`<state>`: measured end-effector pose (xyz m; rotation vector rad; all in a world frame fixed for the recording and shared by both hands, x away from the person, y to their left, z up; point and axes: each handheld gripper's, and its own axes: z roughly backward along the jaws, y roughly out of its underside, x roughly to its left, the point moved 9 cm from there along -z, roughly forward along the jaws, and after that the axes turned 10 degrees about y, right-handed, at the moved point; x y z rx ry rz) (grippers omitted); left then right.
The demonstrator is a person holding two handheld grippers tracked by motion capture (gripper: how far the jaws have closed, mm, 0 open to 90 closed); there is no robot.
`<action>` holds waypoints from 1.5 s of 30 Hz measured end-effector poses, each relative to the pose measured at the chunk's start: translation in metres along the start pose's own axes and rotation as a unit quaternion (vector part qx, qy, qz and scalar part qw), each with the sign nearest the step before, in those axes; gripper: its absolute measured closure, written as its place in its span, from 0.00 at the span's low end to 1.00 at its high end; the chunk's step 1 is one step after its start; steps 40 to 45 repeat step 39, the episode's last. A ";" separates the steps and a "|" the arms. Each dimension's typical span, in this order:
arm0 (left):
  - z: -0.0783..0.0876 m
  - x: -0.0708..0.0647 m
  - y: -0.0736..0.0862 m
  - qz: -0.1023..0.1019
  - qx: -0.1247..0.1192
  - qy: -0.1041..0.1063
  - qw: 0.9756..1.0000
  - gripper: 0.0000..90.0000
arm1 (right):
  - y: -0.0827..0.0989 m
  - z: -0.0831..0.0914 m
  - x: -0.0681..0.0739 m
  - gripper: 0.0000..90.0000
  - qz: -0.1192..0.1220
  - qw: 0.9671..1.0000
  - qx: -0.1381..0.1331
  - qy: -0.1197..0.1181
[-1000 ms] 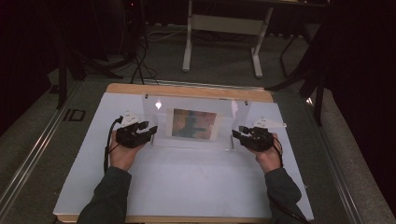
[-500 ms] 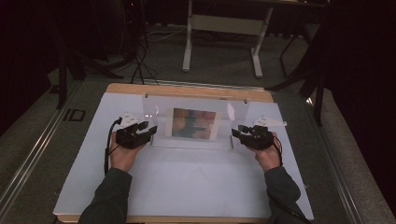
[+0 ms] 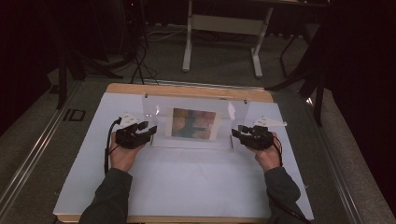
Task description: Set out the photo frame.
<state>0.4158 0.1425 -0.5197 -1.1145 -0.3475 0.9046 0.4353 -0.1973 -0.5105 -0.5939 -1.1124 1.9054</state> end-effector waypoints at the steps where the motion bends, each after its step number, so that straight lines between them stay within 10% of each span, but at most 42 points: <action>1: 0.000 0.000 0.000 0.000 0.000 0.000 1.000 0.61 | 0.000 0.000 0.000 0.67 0.002 1.000 0.000 0.000; 29: 0.027 -0.002 0.011 0.006 -0.007 0.011 1.000 0.49 | 0.018 0.020 -0.011 0.46 0.004 1.000 0.001 0.004; 45: 0.046 0.008 0.046 0.033 0.024 -0.030 0.999 0.49 | 0.034 0.036 -0.039 0.38 -0.028 0.999 0.032 0.013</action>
